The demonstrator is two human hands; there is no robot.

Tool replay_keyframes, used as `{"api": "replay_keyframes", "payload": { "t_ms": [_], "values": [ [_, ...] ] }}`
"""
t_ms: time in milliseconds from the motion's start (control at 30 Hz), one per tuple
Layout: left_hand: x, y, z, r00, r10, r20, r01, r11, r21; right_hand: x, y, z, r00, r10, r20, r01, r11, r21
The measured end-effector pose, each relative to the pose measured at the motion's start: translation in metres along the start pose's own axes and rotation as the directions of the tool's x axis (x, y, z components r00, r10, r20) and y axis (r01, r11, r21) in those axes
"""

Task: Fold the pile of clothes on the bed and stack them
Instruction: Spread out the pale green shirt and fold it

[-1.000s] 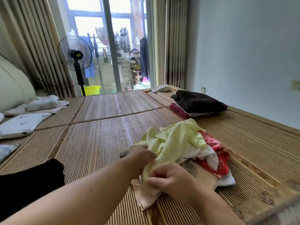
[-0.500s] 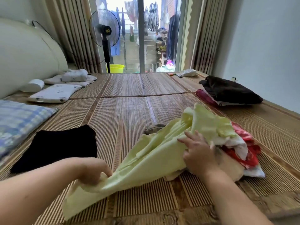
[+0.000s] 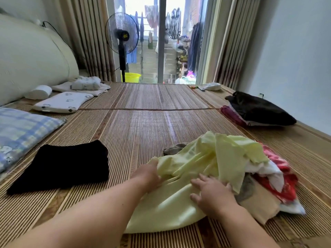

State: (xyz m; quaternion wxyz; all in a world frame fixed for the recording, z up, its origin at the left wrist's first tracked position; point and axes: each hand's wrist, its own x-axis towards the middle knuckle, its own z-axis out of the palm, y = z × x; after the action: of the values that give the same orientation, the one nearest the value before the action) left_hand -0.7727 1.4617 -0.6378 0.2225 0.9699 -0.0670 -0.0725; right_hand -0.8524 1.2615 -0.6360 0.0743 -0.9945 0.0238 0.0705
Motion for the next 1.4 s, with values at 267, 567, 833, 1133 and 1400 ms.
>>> {"api": "replay_keyframes", "payload": {
  "t_ms": [267,567,833,1133,1400],
  "values": [
    [-0.057,-0.001,-0.094,0.876,0.394,0.279,-0.283,0.887,-0.365,0.007,-0.046,-0.046,0.913,-0.102,-0.396,0.298,0.829,0.473],
    [-0.136,-0.061,-0.214,0.911,0.408,0.061,-0.384,0.893,-0.234,-0.03,-0.164,-0.073,0.796,-0.59,-0.133,0.569,0.656,0.495],
    [-0.164,-0.063,-0.312,0.846,0.444,-0.296,-0.426,0.896,0.127,-0.047,-0.221,-0.202,0.727,-0.526,-0.441,0.638,0.756,0.149],
    [-0.202,-0.062,-0.402,0.687,0.553,-0.471,-0.32,0.813,0.487,-0.072,-0.262,-0.278,0.598,-0.451,-0.662,0.581,0.814,-0.03],
    [-0.21,-0.078,-0.411,0.681,0.538,-0.498,-0.206,0.792,0.574,-0.086,-0.281,-0.248,0.762,-0.55,-0.34,0.456,0.085,0.886]
  ]
}}
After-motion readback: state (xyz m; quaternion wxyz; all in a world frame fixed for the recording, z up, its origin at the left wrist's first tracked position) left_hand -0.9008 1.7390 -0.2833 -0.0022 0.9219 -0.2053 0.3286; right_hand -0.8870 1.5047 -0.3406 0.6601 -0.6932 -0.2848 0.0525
